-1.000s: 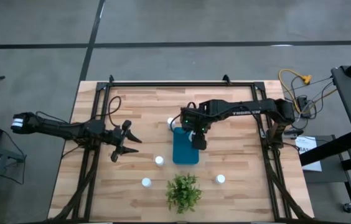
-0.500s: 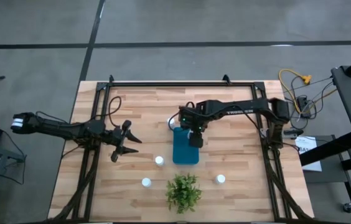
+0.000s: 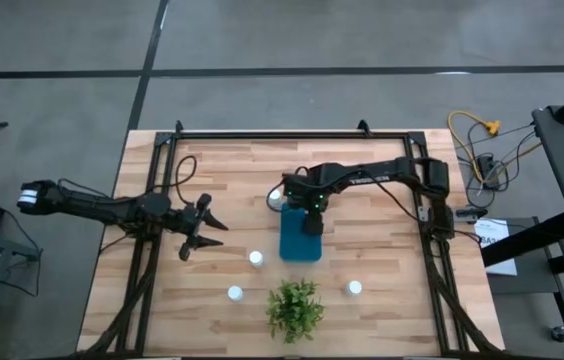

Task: Pick and place pill bottles into a basket
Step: Put the white pill bottle into the blue bin

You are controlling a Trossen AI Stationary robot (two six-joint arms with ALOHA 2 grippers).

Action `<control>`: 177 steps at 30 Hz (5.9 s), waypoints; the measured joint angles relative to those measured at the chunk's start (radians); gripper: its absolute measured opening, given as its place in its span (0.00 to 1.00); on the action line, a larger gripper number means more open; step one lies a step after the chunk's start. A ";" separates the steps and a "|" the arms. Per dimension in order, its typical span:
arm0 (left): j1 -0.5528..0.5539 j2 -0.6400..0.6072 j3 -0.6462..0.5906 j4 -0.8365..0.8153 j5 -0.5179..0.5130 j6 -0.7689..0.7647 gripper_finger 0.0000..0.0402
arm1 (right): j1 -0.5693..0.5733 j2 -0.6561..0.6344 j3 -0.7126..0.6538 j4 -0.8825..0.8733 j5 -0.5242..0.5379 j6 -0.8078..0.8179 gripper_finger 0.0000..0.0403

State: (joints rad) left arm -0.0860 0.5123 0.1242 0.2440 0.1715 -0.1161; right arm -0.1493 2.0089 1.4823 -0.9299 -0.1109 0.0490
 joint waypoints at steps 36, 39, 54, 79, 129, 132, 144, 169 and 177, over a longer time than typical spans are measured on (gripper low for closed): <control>0.001 0.010 0.002 0.002 0.007 -0.008 0.47 | 0.000 0.007 0.001 -0.024 -0.002 0.041 0.59; 0.001 0.009 0.002 0.002 0.007 -0.008 0.47 | 0.000 -0.005 0.008 -0.042 -0.002 0.048 0.57; 0.000 0.011 0.002 0.000 0.008 -0.001 0.47 | 0.000 -0.177 0.102 -0.105 0.036 0.048 0.55; 0.000 0.009 0.005 0.044 0.008 0.025 0.47 | 0.000 -0.740 -0.649 0.453 0.185 0.136 0.56; 0.000 0.011 0.000 0.082 0.007 0.023 0.47 | -0.123 -0.605 -0.704 0.661 0.270 0.027 0.81; 0.000 0.011 0.000 0.082 0.007 0.023 0.47 | -0.124 -0.575 -0.703 0.683 0.226 0.040 0.81; 0.001 0.011 0.000 0.080 0.007 0.019 0.47 | -0.154 -0.532 -0.702 0.712 0.199 0.044 0.81; 0.001 0.011 0.000 0.080 0.007 0.019 0.47 | -0.192 -0.423 -0.702 0.792 0.101 0.049 0.77; 0.000 0.011 0.000 0.080 0.007 0.018 0.47 | -0.210 -0.426 -0.702 0.794 0.099 0.037 0.74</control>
State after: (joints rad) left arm -0.0857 0.5236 0.1238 0.3244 0.1787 -0.0977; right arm -0.3589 1.5830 0.7807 -0.1356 -0.0117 0.0862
